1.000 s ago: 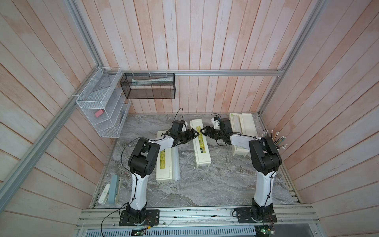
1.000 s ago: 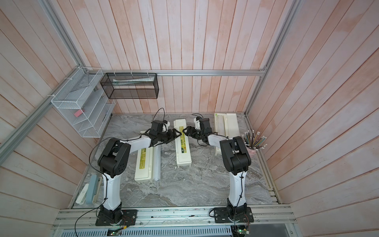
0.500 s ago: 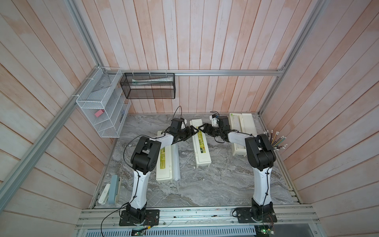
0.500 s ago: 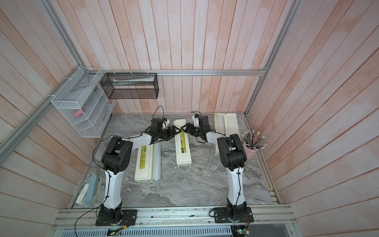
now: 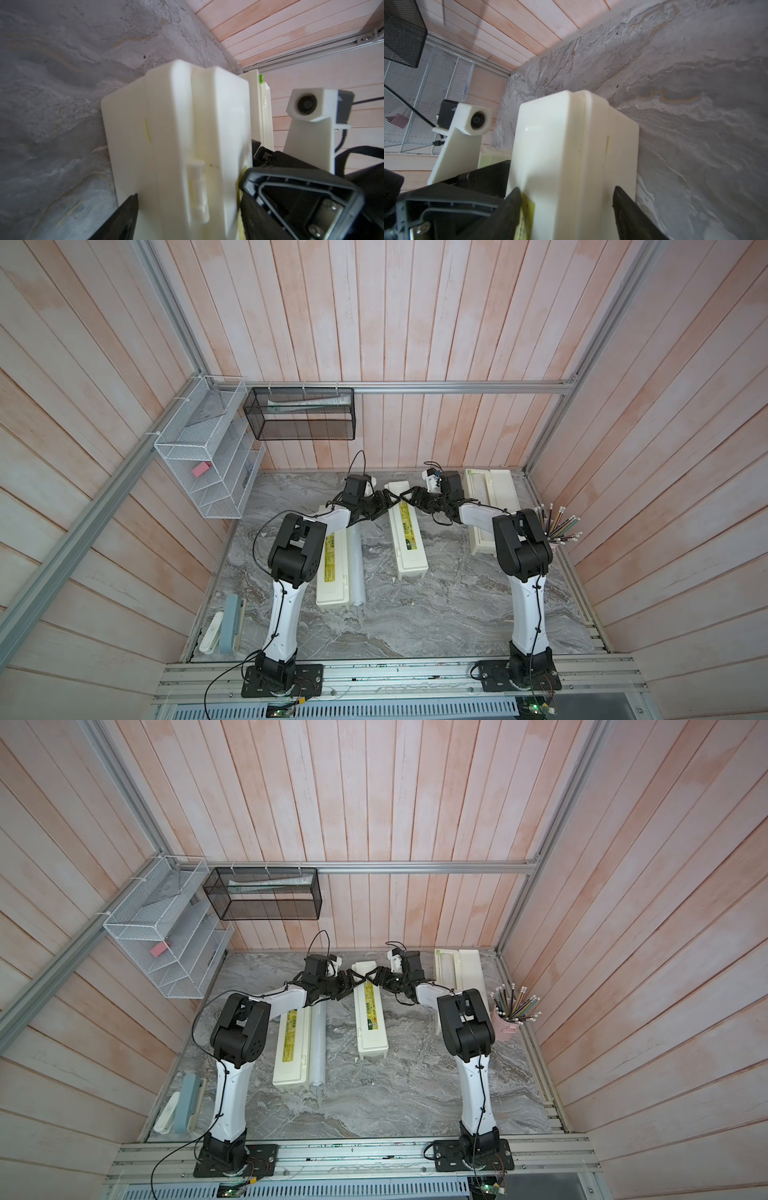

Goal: Put plastic wrap rolls into dispensers
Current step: Close the lid on the plastic wrap cutting box.

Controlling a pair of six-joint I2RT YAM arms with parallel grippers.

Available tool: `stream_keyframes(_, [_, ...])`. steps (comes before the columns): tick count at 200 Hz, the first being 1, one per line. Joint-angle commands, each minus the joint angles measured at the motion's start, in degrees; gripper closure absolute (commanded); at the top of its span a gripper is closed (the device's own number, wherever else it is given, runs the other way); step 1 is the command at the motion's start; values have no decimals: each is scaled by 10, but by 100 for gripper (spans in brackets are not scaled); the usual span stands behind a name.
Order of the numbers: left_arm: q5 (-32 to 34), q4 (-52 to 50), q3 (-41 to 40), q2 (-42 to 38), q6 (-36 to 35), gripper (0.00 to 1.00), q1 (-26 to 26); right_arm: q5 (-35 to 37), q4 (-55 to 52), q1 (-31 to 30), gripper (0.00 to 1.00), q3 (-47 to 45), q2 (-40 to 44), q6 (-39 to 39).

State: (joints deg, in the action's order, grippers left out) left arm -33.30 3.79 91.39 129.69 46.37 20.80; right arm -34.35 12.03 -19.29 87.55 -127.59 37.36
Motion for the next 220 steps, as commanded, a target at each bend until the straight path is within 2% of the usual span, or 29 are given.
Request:
stream_keyframes(1, [3, -38, 22, 35, -8, 23, 0, -4, -41, 2, 31, 16, -31, -4])
stream_keyframes(106, [-18, -42, 51, 67, 2, 30, -1, -13, -85, 0, 38, 62, -66, -11])
stream_keyframes(220, [-27, -53, 52, 89, 11, 36, -5, 9, -121, -7, 38, 75, -67, -33])
